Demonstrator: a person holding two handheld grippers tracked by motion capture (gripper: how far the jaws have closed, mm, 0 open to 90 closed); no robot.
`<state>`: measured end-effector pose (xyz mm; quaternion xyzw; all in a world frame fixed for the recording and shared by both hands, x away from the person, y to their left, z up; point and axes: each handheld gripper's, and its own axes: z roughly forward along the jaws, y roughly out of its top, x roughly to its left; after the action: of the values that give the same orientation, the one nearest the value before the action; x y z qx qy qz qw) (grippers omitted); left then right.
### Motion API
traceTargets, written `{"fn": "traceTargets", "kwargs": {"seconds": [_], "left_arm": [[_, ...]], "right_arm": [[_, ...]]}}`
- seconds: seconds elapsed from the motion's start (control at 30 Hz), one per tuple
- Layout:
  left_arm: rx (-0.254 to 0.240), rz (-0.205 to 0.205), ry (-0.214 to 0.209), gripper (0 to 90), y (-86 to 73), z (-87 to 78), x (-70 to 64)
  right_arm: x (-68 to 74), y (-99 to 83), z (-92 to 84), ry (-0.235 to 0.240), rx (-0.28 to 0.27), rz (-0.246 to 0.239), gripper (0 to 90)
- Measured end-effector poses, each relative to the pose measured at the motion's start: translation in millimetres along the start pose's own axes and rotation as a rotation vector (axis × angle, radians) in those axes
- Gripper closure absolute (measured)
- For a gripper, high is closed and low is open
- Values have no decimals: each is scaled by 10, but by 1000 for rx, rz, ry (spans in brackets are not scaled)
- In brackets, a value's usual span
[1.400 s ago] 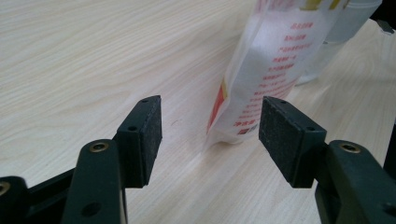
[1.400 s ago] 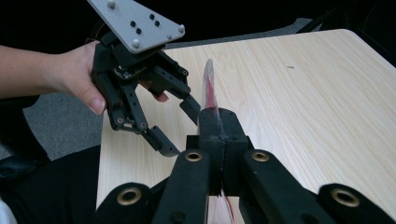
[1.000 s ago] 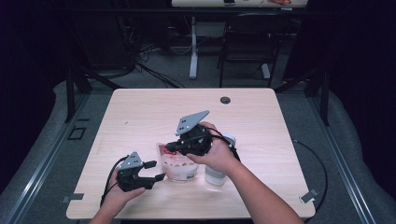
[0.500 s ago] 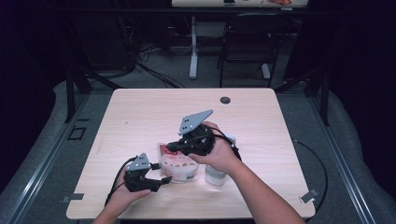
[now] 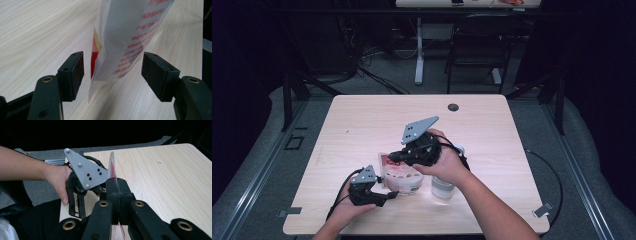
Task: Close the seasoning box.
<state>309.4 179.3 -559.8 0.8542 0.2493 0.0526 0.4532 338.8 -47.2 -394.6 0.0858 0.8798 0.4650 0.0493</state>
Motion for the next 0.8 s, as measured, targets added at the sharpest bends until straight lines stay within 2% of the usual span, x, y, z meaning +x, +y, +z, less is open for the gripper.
{"fn": "traceTargets", "kwargs": {"seconds": [0.03,0.07,0.2,0.33,0.8], "left_arm": [[3,4,6,349,1,3,0],[1,1,-10,349,2,11,4],[-1,1,-24,350,2,36,-6],[11,19,-27,355,3,57,-21],[6,20,-56,433,10,37,-36]], "right_arm": [[0,3,-4,2,-2,-2,900],[1,6,-7,5,-4,-1,900],[3,27,-23,4,-11,-4,900],[2,32,-37,10,-23,-1,900],[25,44,-55,9,-33,-7,900]]}}
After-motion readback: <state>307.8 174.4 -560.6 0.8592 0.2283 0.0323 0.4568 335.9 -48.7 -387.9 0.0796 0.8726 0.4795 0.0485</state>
